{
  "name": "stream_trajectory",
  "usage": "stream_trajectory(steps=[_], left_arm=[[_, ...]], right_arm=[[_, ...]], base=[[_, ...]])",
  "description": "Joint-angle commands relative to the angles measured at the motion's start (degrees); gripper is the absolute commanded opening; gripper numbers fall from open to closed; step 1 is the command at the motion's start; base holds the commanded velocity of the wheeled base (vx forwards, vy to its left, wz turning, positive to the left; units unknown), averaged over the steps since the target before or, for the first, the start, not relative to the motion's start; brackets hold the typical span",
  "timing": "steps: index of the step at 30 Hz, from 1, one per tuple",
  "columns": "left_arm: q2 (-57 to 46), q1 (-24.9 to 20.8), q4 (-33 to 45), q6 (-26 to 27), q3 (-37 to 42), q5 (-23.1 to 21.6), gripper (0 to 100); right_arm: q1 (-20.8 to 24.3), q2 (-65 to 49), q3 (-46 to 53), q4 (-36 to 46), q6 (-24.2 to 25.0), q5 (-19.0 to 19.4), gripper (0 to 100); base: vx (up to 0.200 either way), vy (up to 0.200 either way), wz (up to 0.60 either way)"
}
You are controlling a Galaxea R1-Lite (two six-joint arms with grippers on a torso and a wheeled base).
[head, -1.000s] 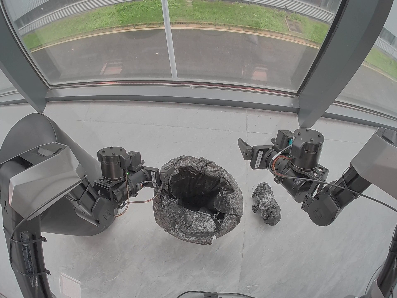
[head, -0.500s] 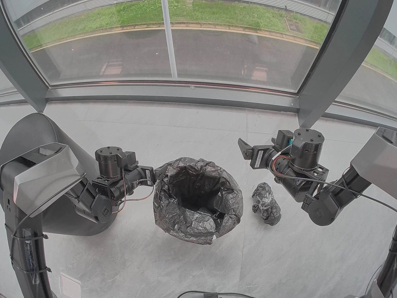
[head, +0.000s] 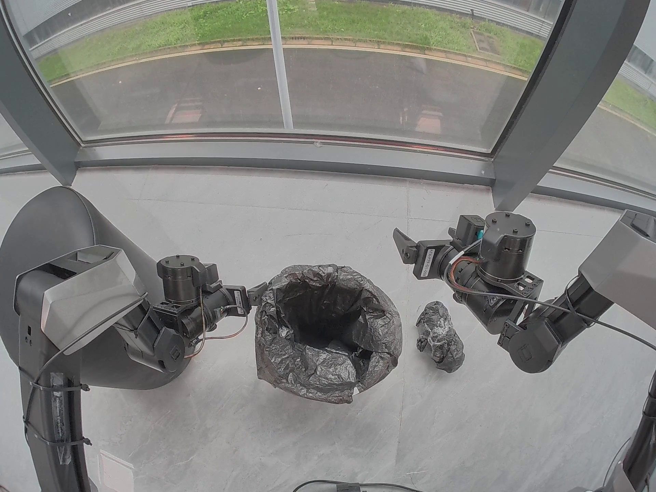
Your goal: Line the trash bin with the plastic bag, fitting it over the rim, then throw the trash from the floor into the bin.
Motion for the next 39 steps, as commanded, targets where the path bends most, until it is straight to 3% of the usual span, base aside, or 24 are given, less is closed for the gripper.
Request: stream_trajectory(steps=[1,10,15,21,32,34,35,37,39], left_arm=[[1.74,-0.04,-0.11,-0.38,-0.1,-0.02,100],[3.76,-0.04,-0.37,-2.14,-0.1,-0.11,100],[-1.78,0.05,-1.08,-5.66,2.53,0.24,100],[-14.88,-1.8,-5.12,-5.74,16.77,-0.02,100],[-14.26,-5.4,-24.19,-5.74,38.83,1.3,100],[-11.01,-7.07,-28.85,-5.3,42.09,3.5,100],[-11.01,-7.07,-28.85,-5.3,42.09,3.5,100],[-7.84,-8.56,-28.5,-1.88,42.17,8.95,100],[-6.17,-9.27,-28.5,-0.47,41.47,9.65,100]], right_arm=[[0.02,0.14,0.1,-0.02,-0.01,-0.06,100],[0.02,0.14,0.01,-0.02,-0.01,-0.06,100],[0.02,0.06,0.01,-0.02,-0.01,-0.06,100],[0.02,0.23,0.01,-0.02,-0.01,-0.06,100],[-0.07,0.23,0.18,-1.52,-0.19,-0.06,100],[-0.07,0.41,0.18,-1.78,-0.27,-0.06,100],[-0.07,0.41,0.18,-1.78,-0.27,-0.06,100],[0.02,0.41,0.18,-1.78,-0.27,-0.06,100],[-0.07,0.41,0.18,-1.87,-0.27,-0.06,100]], base=[[0.0,0.0,0.0],[0.0,0.0,0.0],[0.0,0.0,0.0],[0.0,0.0,0.0],[0.0,0.0,0.0],[0.0,0.0,0.0],[0.0,0.0,0.0],[0.0,0.0,0.0],[0.0,0.0,0.0]])
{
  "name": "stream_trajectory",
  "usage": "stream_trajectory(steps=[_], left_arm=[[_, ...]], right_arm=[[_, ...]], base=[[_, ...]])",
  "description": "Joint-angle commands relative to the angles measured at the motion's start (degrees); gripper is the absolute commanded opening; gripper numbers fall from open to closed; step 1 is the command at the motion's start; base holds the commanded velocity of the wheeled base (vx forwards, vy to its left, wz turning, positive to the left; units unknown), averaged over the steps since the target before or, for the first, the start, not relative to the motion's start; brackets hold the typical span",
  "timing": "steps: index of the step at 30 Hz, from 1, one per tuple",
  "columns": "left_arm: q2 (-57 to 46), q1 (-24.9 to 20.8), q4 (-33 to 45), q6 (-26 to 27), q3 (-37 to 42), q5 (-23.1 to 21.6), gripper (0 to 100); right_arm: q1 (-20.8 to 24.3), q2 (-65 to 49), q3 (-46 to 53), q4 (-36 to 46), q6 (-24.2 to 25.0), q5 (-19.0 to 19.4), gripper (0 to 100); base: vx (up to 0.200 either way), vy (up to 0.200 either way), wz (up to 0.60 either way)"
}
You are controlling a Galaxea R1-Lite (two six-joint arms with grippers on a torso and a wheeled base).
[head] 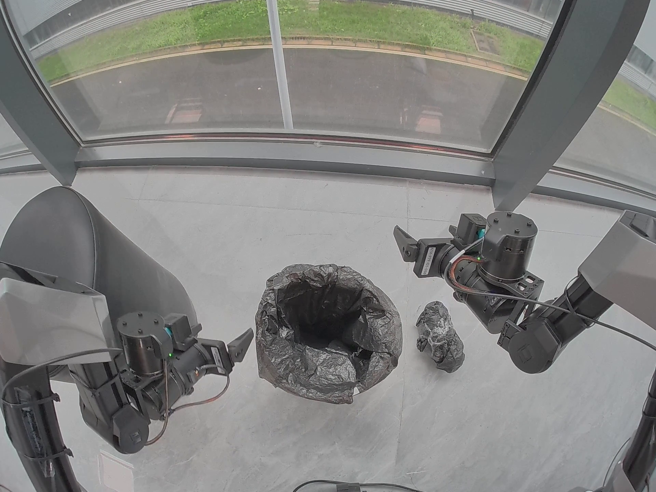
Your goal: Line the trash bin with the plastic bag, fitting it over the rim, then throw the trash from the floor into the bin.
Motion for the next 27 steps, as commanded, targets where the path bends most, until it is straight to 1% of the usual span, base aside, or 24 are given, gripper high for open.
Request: stream_trajectory(steps=[1,5,6,8,9,11,12,15,18,19,22,26,27], left_arm=[[6.61,-3.98,-0.45,3.44,1.6,4.0,100],[8.8,-5.47,-0.45,3.79,-0.51,4.35,100],[10.03,-6.53,-0.36,4.14,-1.56,5.31,100],[10.39,-6.97,-0.36,4.32,-2.44,6.63,100],[10.83,-7.32,-0.45,4.14,-3.76,8.04,100],[10.83,-7.32,-0.45,4.14,-3.76,8.04,100],[10.65,-7.5,-0.45,3.61,-5.6,9.18,100],[10.39,-7.76,-0.45,2.91,-6.48,9.88,100],[11.0,-8.29,-0.45,3.0,-7.1,11.82,100],[11.53,-8.55,-0.45,3.61,-7.62,13.58,100],[12.23,-9.61,-0.36,3.79,-8.77,14.81,100],[14.08,-10.13,-0.36,7.22,-10.52,15.68,100],[15.4,-10.04,-0.36,9.5,-11.76,17.18,100]], right_arm=[[-0.02,0.3,0.05,-0.53,-0.09,0.04,100],[-0.28,0.21,0.05,-0.53,-0.09,0.04,100],[-0.28,0.3,0.05,-0.53,-0.09,0.04,100],[-0.28,0.3,0.05,-0.53,-0.09,0.04,100],[-0.28,0.3,-0.04,-0.53,-0.09,0.12,100],[-0.28,0.3,-0.04,-0.53,-0.09,0.12,100],[-0.28,0.47,-0.04,-0.53,-0.09,0.12,100],[-0.37,0.56,-0.04,-0.53,-0.09,0.12,100],[-0.37,0.56,-0.04,-0.53,-0.09,0.12,100],[-0.37,0.56,-0.04,-0.53,-0.09,0.12,100],[-0.37,0.65,-0.04,-0.53,-0.09,0.12,100],[-0.28,0.83,-0.04,-0.53,-0.09,0.12,100],[-0.37,0.83,-0.13,-0.53,-0.09,0.12,100]], base=[[0.0,0.0,0.0],[0.0,0.0,0.0],[0.0,0.0,0.0],[0.0,0.0,0.0],[0.0,0.0,0.0],[0.0,0.0,0.0],[0.0,0.0,0.0],[0.0,0.0,0.0],[0.0,0.0,0.0],[0.0,0.0,0.0],[0.0,0.0,0.0],[0.0,0.0,0.0],[0.0,0.0,0.0]])
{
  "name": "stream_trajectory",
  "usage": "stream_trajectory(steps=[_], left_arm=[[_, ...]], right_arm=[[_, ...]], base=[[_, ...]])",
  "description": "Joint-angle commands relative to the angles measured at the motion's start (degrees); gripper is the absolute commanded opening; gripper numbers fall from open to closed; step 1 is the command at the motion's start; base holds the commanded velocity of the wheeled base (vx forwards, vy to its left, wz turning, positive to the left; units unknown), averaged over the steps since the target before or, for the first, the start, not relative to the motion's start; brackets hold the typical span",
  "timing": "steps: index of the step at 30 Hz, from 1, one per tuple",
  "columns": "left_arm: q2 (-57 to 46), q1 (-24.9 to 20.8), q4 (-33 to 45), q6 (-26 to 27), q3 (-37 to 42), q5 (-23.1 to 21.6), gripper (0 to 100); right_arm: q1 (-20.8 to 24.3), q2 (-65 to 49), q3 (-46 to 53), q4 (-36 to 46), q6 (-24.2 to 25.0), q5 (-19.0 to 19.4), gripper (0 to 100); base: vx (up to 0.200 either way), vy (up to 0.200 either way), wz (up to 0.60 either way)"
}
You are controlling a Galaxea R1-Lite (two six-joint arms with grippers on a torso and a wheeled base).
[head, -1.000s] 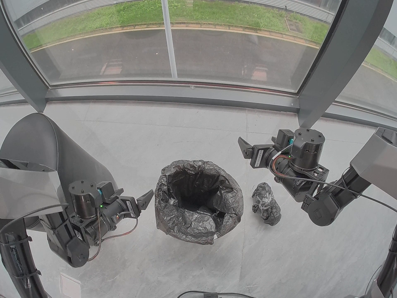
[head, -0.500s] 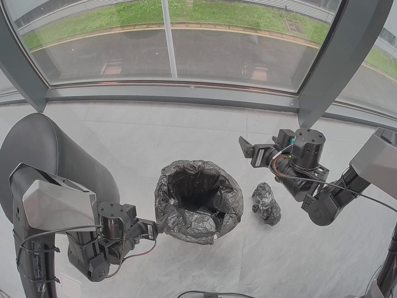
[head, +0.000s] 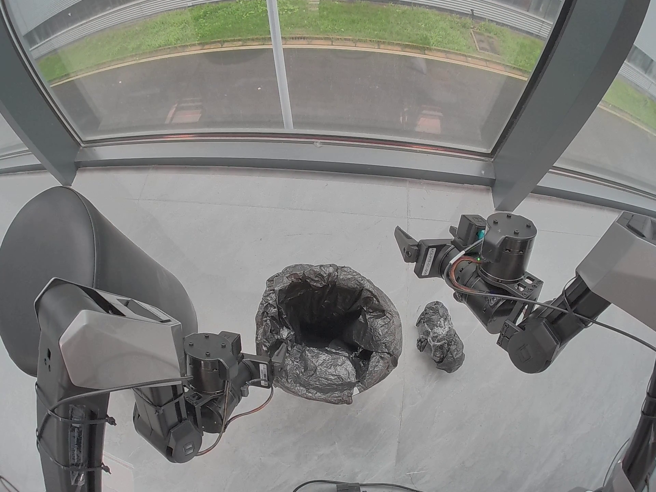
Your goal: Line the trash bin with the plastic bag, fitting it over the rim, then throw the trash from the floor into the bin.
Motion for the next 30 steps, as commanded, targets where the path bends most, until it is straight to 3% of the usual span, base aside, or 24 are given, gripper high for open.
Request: stream_trajectory(steps=[1,10,17,23,30], left_arm=[[4.08,-0.3,-0.14,4.16,-3.14,2.96,100],[6.01,-0.21,-0.05,11.72,-3.94,4.19,100],[5.58,-1.36,-0.05,12.86,-4.55,4.19,100],[5.14,-1.36,-0.14,12.16,-6.13,4.19,100],[-2.25,-1.44,-0.14,5.21,-5.69,4.19,100]], right_arm=[[0.02,0.33,-0.09,-0.02,0.02,0.02,100],[0.02,0.42,-0.09,-0.02,0.02,0.02,100],[0.02,0.42,-0.09,-0.02,0.02,0.02,100],[0.02,0.77,-0.18,-0.1,0.02,0.02,100],[0.02,0.94,-0.18,-0.02,0.02,0.02,100]], base=[[0.0,0.0,0.0],[0.0,0.0,0.0],[0.0,0.0,0.0],[0.0,0.0,0.0],[0.0,0.0,0.0]])
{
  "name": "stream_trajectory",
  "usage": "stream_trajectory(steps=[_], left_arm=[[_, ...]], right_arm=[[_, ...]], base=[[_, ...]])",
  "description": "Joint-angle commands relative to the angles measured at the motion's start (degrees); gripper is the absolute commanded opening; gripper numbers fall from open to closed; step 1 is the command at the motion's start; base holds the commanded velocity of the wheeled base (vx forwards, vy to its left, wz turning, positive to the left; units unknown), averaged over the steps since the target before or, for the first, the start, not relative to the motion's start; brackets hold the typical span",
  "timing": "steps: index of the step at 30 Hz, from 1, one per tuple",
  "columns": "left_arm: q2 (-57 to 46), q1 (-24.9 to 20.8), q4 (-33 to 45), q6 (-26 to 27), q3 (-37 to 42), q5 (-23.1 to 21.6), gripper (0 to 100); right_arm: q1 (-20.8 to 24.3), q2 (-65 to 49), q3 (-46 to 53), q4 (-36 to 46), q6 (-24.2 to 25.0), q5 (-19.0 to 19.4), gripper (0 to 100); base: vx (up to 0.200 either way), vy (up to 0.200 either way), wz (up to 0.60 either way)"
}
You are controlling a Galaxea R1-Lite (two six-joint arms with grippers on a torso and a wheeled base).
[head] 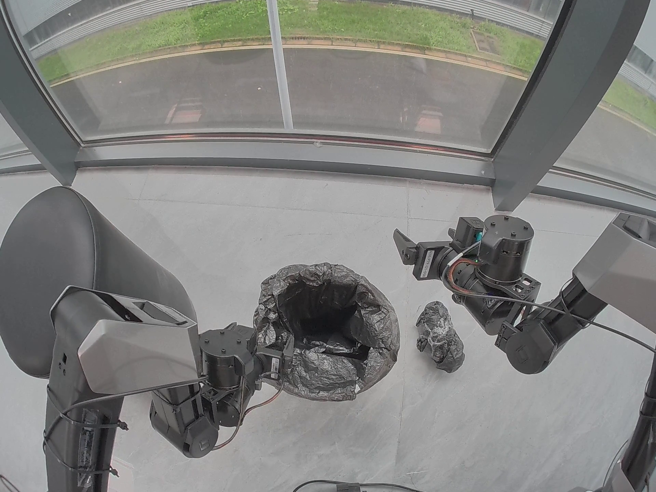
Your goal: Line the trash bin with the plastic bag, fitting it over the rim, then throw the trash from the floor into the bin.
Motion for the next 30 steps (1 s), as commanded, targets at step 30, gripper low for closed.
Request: stream_trajectory(steps=[30], left_arm=[[-48.31,24.83,0.66,-9.68,14.25,-13.0,100]], right_arm=[[-6.02,10.22,-3.36,0.6,-20.02,-0.36,100]], base=[[0.0,0.0,0.0]])
